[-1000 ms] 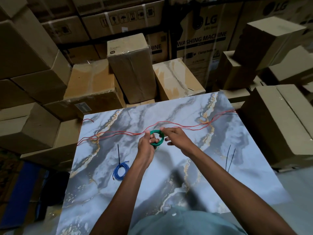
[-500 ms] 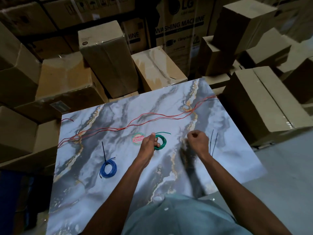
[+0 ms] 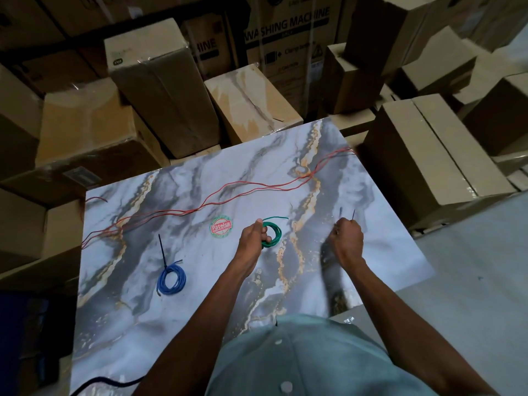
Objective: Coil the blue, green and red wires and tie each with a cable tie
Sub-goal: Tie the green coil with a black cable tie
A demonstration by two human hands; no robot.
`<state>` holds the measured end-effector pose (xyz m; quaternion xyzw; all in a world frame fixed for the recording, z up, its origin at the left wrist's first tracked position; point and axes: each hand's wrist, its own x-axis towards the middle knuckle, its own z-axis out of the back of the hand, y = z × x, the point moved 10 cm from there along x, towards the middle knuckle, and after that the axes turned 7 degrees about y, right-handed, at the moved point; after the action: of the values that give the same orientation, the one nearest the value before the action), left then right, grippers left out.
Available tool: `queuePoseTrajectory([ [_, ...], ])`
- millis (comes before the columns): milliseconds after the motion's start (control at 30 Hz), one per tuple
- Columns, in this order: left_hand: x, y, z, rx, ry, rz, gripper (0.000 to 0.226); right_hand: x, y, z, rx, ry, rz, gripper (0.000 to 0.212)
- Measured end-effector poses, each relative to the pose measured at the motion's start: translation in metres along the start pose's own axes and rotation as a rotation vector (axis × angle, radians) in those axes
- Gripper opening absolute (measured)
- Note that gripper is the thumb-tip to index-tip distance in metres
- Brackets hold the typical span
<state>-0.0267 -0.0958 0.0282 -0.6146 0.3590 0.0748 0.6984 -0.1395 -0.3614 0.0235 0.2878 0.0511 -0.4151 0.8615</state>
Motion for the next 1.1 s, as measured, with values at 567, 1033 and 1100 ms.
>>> queuePoseTrajectory([
  [567,-0.011,-0.019,0.009,-0.082,-0.066,-0.03,0.038,0.005,0.027,0.001,0.064,0.08,-0.024,0.017],
  [1033,-0.034,-0.02,0.054,-0.236,-0.342,-0.093,0.036,-0.051,0.154,-0.034,1.388,0.686,-0.129,0.003],
  [1100,-0.036,-0.021,0.059,-0.287,-0.351,-0.111,0.035,-0.056,0.169,-0.025,1.453,0.675,-0.075,0.005],
])
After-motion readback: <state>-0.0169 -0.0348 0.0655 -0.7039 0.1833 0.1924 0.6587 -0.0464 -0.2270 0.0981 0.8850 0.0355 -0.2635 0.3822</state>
